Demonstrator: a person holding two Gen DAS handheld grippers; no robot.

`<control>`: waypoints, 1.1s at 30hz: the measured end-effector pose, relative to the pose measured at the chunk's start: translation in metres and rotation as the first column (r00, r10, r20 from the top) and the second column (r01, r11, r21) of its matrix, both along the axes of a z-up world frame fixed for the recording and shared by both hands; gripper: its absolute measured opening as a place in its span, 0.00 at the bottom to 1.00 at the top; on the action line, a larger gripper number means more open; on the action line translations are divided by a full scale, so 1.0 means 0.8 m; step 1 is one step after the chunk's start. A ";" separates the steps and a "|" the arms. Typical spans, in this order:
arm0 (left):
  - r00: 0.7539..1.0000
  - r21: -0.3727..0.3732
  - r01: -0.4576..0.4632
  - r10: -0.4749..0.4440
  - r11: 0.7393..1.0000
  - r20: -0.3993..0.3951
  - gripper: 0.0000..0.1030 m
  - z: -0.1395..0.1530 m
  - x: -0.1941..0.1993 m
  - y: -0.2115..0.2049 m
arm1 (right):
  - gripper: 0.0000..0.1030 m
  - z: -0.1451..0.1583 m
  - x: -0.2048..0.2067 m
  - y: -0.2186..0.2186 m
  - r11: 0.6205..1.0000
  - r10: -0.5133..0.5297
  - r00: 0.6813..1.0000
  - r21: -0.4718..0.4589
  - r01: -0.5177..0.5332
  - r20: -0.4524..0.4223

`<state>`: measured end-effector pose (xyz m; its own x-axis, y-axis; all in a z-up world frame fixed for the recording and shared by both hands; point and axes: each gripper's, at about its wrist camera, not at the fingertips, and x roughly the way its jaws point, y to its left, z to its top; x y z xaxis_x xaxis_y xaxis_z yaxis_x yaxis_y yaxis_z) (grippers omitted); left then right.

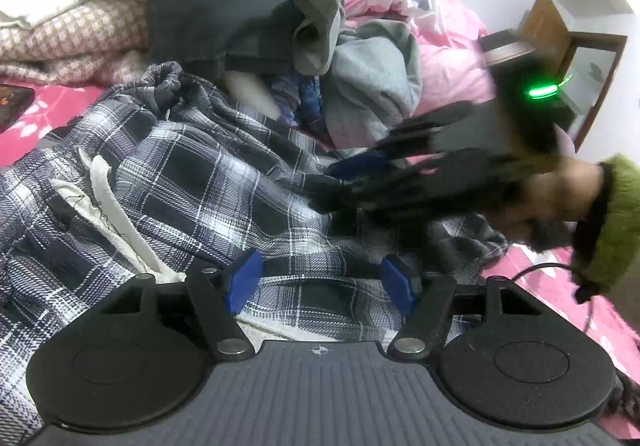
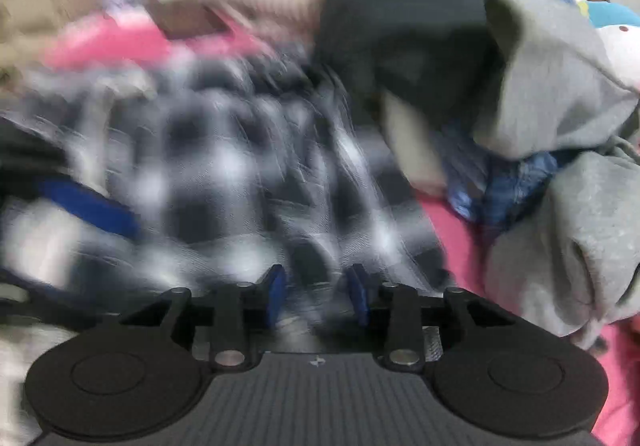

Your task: Fold clothes

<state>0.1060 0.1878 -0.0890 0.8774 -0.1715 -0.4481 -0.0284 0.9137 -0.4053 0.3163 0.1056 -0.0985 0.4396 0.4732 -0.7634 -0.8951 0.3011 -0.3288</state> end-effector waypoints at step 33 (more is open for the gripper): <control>0.996 -0.240 -0.080 0.068 0.967 -0.059 0.70 0.045 -0.169 0.056 | 0.64 0.008 -0.343 -0.482 0.118 -0.153 0.156 0.139 0.983 -0.976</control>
